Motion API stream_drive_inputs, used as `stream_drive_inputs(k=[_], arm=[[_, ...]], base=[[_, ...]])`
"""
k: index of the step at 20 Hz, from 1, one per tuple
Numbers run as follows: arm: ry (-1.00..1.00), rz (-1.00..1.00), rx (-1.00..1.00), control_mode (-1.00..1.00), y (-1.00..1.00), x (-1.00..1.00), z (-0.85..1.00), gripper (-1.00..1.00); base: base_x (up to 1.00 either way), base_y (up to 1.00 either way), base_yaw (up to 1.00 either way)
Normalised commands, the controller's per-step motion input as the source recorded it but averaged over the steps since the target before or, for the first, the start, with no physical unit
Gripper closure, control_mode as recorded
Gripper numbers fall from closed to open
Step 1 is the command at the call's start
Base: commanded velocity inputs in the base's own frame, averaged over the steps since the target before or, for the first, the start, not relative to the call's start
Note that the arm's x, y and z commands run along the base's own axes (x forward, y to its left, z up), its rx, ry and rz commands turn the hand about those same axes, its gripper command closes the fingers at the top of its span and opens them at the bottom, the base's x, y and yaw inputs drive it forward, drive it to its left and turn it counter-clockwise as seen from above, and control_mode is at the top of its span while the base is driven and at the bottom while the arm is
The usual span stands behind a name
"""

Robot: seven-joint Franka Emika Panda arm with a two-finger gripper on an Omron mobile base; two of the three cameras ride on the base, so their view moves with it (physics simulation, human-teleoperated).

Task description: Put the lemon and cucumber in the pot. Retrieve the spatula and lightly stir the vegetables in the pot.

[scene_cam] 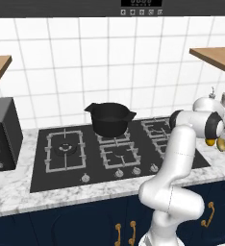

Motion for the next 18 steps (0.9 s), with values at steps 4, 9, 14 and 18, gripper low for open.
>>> stream_drive_inputs(k=[4, 9, 14, 18], arm=[[0.0, -0.1, 0.0, -1.0, 0.0, -0.03, -0.07, 1.0], [-0.03, -0.11, 0.0, -1.0, 0.0, -0.18, 0.18, 1.0], [-0.15, -0.04, 0.0, -1.0, 0.09, -0.42, 0.92, 1.0], [-0.1, 0.0, 0.0, -1.0, 0.53, -0.19, 0.9, 1.0]], base=[[0.0, 0.0, 0.0], [0.0, 0.0, 0.0], [0.0, 0.0, 0.0], [0.0, 0.0, 0.0]])
